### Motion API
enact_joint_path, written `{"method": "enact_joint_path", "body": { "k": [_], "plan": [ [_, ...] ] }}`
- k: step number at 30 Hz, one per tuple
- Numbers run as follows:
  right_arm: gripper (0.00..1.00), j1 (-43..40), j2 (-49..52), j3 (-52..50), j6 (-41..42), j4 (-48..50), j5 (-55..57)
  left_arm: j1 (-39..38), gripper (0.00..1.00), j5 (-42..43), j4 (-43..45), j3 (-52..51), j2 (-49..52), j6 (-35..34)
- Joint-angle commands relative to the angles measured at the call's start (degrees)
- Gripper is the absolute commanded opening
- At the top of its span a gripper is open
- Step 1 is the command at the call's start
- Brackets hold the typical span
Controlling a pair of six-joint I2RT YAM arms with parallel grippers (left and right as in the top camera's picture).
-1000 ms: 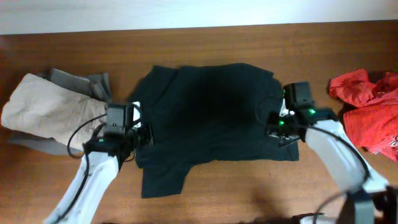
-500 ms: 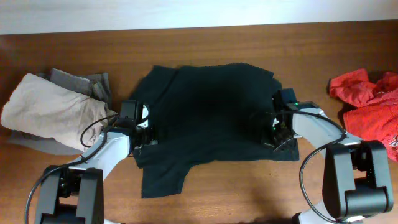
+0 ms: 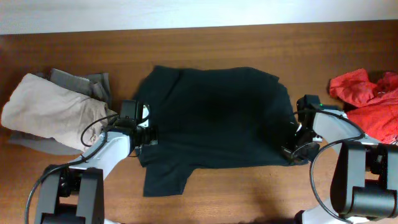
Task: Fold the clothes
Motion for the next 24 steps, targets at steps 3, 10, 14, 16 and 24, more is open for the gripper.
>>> {"method": "enact_joint_path", "body": {
  "k": [3, 10, 14, 16, 24],
  "plan": [
    [0.04, -0.7, -4.1, 1.0, -7.6, -0.6, -7.3, -0.1, 0.00, 1.8, -5.4, 7.1, -1.9, 4.1],
    [0.04, -0.6, -17.5, 7.3, -7.6, 0.9, -13.5, -0.1, 0.01, 1.7, -3.3, 17.2, -5.2, 8.0],
    [0.04, -0.6, -19.8, 7.5, -7.6, 7.3, -14.7, -0.1, 0.01, 1.7, 5.8, 17.4, -3.5, 8.4],
    [0.04, -0.6, -19.3, 7.5, -7.6, 9.4, -15.7, -0.1, 0.01, 1.7, 8.8, 17.4, -1.2, 8.4],
    [0.04, 1.6, -13.7, 7.5, -8.0, 22.0, -18.1, -0.1, 0.03, 1.8, 19.6, 20.6, 14.0, 11.2]
  ]
}}
